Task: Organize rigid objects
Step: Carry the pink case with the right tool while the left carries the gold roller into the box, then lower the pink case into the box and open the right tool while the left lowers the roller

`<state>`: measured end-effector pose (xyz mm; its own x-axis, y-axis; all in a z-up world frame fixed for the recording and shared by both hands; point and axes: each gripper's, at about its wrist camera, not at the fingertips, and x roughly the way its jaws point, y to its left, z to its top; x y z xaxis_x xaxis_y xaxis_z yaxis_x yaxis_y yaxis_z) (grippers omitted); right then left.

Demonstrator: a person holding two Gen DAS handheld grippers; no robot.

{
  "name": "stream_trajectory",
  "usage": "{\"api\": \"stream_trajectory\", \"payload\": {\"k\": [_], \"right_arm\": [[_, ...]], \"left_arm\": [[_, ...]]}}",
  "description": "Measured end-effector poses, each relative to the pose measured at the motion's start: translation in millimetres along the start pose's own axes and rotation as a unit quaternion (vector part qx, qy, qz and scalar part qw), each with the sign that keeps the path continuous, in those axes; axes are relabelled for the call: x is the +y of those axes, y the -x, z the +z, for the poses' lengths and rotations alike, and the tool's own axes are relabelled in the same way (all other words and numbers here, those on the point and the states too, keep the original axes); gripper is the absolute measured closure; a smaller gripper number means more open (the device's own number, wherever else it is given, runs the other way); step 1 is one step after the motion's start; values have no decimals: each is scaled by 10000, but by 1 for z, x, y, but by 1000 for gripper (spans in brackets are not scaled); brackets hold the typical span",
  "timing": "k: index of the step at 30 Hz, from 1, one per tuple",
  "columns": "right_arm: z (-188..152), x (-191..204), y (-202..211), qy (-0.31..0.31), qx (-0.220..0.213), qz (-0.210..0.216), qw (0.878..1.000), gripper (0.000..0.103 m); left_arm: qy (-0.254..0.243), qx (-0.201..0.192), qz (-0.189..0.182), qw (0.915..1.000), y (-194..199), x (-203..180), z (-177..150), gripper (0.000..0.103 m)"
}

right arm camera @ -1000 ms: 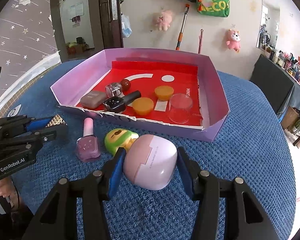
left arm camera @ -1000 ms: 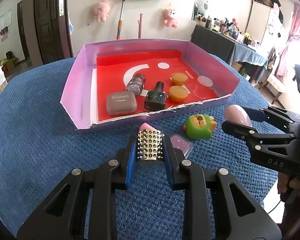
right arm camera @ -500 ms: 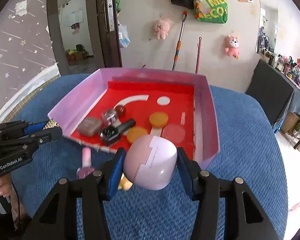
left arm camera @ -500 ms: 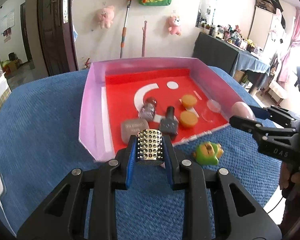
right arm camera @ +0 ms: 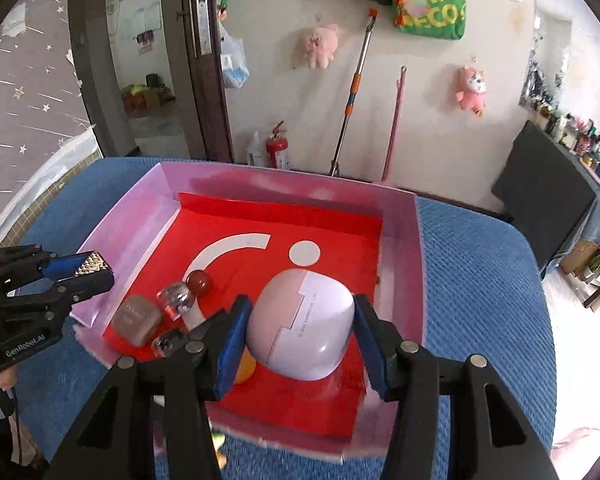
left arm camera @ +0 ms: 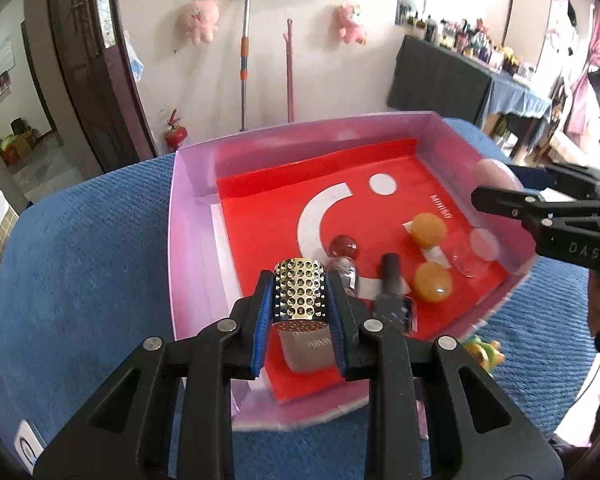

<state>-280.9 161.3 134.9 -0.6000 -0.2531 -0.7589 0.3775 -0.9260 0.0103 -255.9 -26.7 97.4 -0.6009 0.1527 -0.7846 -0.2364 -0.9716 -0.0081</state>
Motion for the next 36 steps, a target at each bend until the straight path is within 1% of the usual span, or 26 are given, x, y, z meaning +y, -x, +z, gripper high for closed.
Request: {"api": "stream_trajectory", "payload": {"k": [3, 6, 8, 11, 16, 19, 27, 34, 36], "right_arm": [[10, 1, -18, -2, 200, 83, 9998, 49], [20, 2, -36, 38, 356, 32, 9994, 49], [24, 2, -46, 42, 461, 18, 9989, 49], [32, 3, -62, 89, 622, -71, 9980, 49], [34, 0, -83, 98, 945, -213, 9953, 49], [34, 1, -92, 183, 1108, -375, 9930, 49], [32, 0, -99, 329, 1276, -753, 9884, 49], [25, 1, -111, 481, 1475, -903, 9838, 49], [24, 1, -110, 478, 1470, -905, 9838, 49]], "left_arm": [[-76, 203, 13, 9998, -16, 1, 5, 79], [-92, 426, -31, 9990, -34, 2, 11, 79], [-126, 507, 30, 9986, -41, 2, 14, 79], [-165, 595, 99, 9980, -50, 3, 19, 79], [-234, 789, 157, 9965, -63, 3, 22, 79], [-287, 915, 204, 9952, -71, 2, 20, 79], [-398, 1069, 334, 9929, -84, -5, 21, 79], [-407, 1083, 360, 9926, -90, -8, 21, 79], [-421, 1098, 375, 9924, -91, -9, 20, 79]]}}
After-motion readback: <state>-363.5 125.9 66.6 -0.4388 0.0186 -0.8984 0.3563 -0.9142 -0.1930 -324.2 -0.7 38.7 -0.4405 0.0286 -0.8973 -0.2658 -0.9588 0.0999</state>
